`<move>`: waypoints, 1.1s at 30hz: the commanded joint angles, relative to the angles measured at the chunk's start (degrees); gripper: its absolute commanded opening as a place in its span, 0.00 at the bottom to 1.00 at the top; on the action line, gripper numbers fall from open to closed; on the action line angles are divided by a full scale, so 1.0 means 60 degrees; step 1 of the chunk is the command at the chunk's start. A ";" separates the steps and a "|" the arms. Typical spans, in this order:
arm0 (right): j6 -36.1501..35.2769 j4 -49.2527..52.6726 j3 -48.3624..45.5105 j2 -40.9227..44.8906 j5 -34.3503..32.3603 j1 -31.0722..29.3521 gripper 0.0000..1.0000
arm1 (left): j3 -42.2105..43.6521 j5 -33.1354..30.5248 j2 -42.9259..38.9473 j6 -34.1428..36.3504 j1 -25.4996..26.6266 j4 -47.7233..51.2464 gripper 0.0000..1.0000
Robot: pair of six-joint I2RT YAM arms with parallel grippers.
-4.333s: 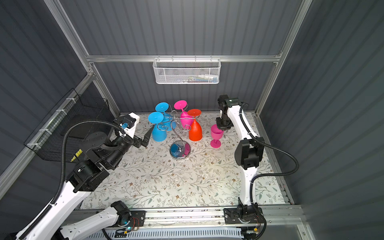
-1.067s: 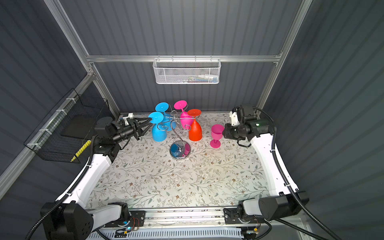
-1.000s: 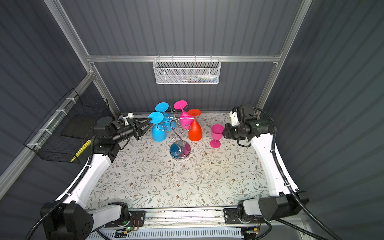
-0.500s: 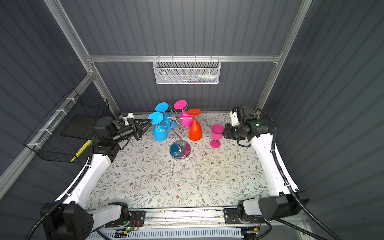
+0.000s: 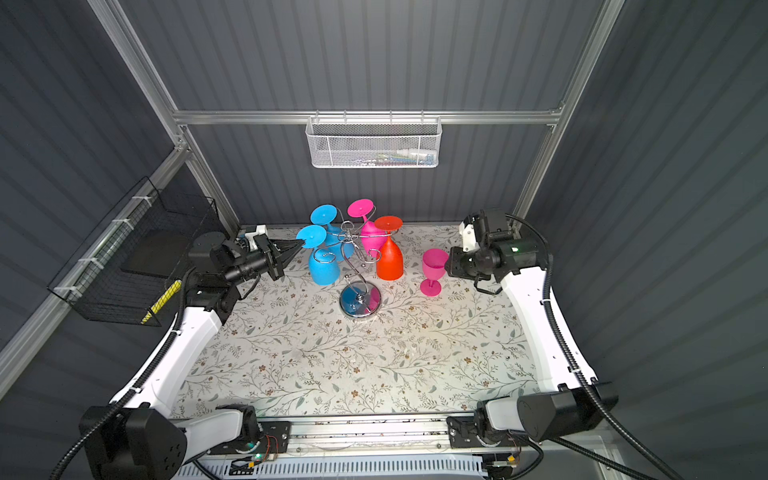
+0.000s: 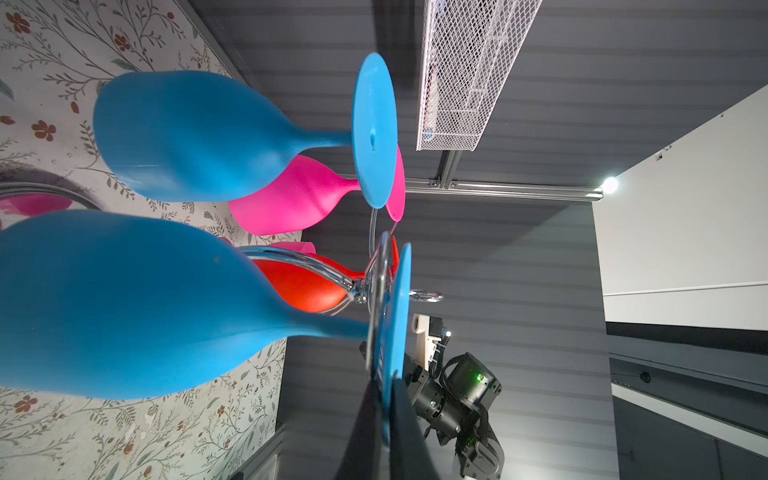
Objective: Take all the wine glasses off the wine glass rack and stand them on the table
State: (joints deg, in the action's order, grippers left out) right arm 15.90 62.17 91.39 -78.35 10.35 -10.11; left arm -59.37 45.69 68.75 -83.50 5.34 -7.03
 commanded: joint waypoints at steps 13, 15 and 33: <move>0.0024 0.0074 0.0017 0.0398 0.0058 0.0044 0.38 | -0.0268 -0.0159 -0.0354 -0.0131 0.0076 -0.0069 0.00; 0.0034 0.0087 -0.0002 0.0429 0.0062 0.0044 0.38 | -0.0318 -0.0159 -0.0347 -0.0151 0.0076 -0.0128 0.00; 0.0060 0.0135 -0.0035 0.0552 0.0040 0.0044 0.38 | -0.0906 -0.0434 -0.0109 -0.0060 0.0061 -0.0367 0.00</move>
State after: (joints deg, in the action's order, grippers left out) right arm 16.08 62.19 91.39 -75.81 10.33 -10.11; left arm -62.00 43.35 68.05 -84.25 5.61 -7.33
